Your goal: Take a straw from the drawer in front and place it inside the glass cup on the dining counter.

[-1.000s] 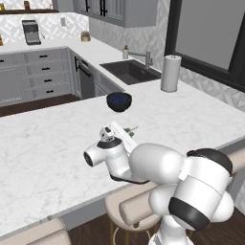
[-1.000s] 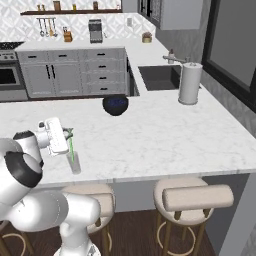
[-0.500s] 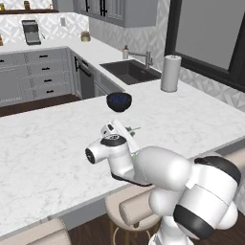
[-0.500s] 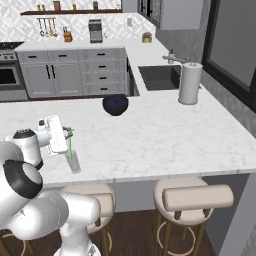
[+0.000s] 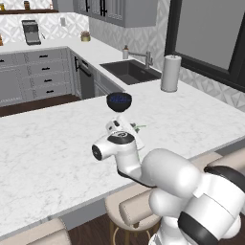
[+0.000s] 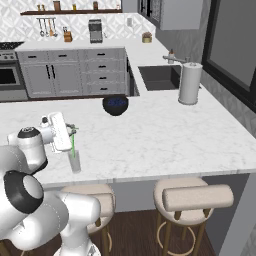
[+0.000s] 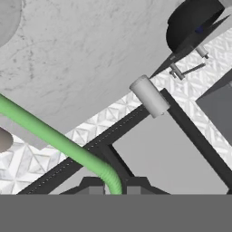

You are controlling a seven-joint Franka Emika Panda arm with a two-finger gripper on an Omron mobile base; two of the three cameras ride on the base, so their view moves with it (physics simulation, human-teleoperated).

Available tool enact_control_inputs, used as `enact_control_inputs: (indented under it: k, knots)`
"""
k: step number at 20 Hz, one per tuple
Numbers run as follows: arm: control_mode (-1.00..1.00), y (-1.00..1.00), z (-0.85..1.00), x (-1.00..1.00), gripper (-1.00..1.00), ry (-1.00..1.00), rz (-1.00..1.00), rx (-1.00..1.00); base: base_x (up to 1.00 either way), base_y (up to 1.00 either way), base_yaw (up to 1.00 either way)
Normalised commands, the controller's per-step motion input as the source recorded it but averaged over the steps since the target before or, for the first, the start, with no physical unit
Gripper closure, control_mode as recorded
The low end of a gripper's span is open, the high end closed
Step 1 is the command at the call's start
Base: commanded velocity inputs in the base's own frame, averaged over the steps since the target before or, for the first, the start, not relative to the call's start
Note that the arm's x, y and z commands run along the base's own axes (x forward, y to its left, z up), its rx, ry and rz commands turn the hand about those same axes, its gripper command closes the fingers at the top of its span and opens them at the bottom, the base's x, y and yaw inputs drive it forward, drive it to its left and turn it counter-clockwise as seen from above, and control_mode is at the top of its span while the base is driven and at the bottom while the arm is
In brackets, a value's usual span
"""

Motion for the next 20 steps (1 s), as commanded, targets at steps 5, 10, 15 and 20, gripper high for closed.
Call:
enact_control_inputs:
  k: [5, 10, 15, 20]
  knots:
    - [-1.00, -0.11, 0.00, 0.00, 1.00, 0.00, 0.02, 0.01, 0.00, 0.00, 0.00]
    - [-1.00, 0.00, -0.08, 0.00, 1.00, 0.00, 0.03, 0.07, 0.00, 0.00, 0.00]
    - [-1.00, 0.00, -0.01, -0.06, 1.00, 0.00, 0.03, 0.08, 0.00, 0.00, 0.00]
    - [-1.00, -0.03, 0.26, -0.13, 1.00, 0.00, 0.00, 0.03, 0.00, 0.00, 0.00]
